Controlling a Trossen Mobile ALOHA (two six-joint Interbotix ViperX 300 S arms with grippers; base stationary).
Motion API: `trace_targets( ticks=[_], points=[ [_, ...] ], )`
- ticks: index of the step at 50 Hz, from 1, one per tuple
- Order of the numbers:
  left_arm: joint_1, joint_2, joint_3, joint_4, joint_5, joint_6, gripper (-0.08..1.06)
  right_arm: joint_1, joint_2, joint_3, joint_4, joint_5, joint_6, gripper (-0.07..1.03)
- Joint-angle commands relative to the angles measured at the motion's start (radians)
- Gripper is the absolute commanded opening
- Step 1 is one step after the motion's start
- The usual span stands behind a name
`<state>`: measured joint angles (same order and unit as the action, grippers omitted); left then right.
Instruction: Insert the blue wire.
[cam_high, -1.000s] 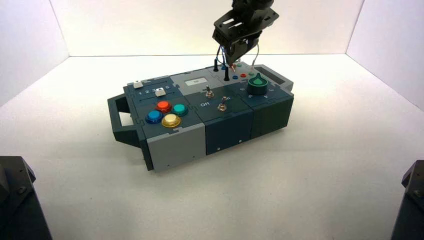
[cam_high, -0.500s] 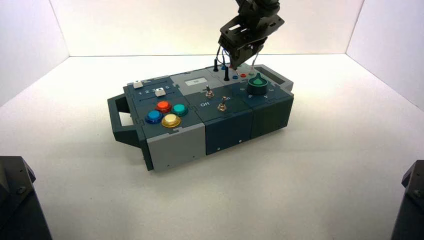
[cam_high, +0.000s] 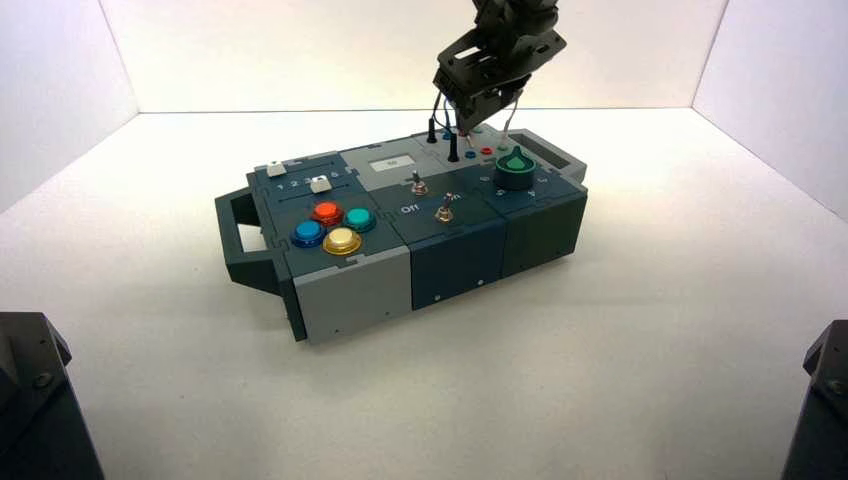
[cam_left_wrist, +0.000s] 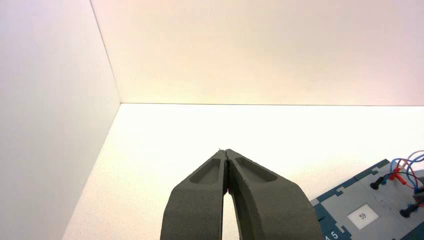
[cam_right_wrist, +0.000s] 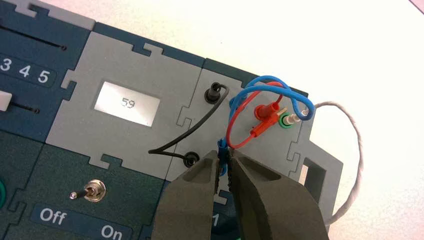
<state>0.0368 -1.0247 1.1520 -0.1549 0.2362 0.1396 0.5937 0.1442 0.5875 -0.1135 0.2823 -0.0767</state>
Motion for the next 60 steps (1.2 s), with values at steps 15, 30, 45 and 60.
trace_targets(
  ticks=[15,30,45,60],
  points=[
    [0.012,0.006,-0.017,0.000,-0.014,0.002,-0.03,-0.003,-0.031,0.015,0.000,-0.061,0.015,-0.02],
    [0.012,0.006,-0.017,0.000,-0.014,0.002,-0.03,-0.003,-0.018,0.026,-0.002,-0.086,0.021,-0.02],
    [0.012,0.006,-0.017,0.002,-0.014,0.002,-0.03,-0.003,-0.008,0.029,-0.002,-0.101,0.021,-0.02],
    [0.012,0.008,-0.017,0.000,-0.015,0.002,-0.03,-0.003,-0.008,0.038,-0.002,-0.109,0.021,-0.02]
  ],
)
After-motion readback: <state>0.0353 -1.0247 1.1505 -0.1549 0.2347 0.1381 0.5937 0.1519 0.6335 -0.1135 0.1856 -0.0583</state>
